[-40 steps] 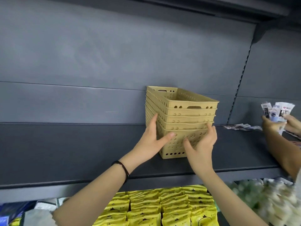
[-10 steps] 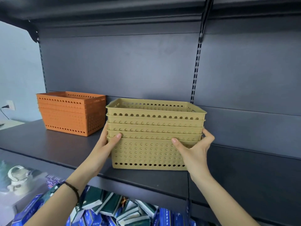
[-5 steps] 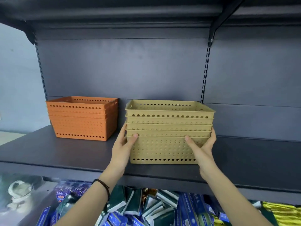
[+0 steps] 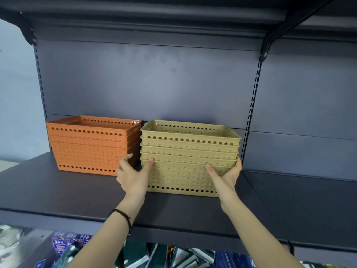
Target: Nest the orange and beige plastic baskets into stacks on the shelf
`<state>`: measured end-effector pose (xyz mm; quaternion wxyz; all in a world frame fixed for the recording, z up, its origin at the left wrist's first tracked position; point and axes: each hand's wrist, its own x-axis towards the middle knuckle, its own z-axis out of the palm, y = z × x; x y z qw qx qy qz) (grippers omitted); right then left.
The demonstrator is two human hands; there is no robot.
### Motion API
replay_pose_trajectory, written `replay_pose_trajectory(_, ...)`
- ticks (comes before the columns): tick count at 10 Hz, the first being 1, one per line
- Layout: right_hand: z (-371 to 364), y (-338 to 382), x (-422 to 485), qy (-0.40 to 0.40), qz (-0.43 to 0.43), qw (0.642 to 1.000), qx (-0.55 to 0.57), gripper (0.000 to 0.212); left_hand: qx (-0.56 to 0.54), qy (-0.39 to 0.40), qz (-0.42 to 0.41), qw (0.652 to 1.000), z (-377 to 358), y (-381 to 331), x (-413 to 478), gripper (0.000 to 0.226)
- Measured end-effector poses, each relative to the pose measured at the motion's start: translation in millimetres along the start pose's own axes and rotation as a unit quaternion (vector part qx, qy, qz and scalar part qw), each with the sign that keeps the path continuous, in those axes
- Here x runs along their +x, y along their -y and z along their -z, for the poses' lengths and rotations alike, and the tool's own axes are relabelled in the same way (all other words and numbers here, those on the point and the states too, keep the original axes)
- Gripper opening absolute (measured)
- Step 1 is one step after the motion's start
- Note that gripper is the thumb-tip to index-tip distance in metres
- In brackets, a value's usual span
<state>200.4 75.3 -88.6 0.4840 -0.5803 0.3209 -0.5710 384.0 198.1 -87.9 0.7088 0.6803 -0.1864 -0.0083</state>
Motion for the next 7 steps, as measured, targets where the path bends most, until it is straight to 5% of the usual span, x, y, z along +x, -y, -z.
replay_pose_trajectory(2, -32, -13, 22, 0.018, -0.011, 1.000, -0.003, 0.103, -0.079, 0.020, 0.025, 0.996, -5, 14, 35, 0.055)
replay_pose_trajectory(5, -60, -17, 36, 0.021, -0.029, 0.999, -0.022, 0.103, -0.058, -0.001, 0.091, 0.994, -4, 11, 66, 0.048)
replay_pose_trajectory(7, -46, 14, 23, 0.033, -0.073, 0.993, -0.081, 0.096, -0.078, 0.083, 0.139, 0.984, 9, 7, 64, 0.030)
